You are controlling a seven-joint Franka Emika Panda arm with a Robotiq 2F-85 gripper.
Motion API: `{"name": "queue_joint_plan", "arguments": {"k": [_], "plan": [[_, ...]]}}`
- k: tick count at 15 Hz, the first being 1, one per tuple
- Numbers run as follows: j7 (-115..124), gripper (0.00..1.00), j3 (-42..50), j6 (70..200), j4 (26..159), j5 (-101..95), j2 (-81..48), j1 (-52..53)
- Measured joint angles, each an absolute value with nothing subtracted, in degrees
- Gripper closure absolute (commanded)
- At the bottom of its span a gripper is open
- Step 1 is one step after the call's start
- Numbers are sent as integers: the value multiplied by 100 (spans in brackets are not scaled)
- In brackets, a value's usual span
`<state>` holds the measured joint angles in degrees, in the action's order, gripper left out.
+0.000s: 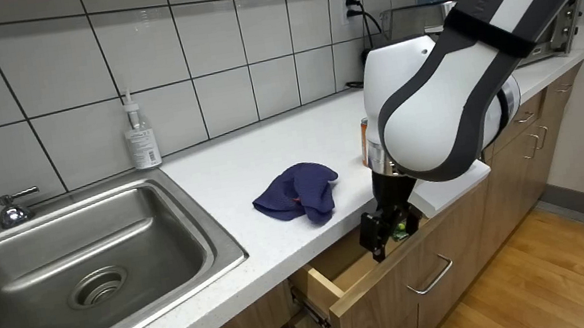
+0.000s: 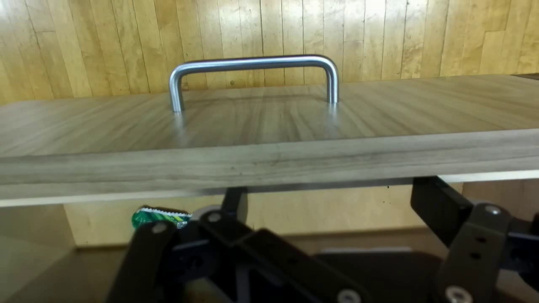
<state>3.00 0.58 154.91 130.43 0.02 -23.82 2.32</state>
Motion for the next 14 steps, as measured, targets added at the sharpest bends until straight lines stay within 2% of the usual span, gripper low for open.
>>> {"name": "queue_joint_plan", "arguments": {"k": [14], "plan": [[306, 0, 55, 15428, 13567, 1, -2046, 282]]}}
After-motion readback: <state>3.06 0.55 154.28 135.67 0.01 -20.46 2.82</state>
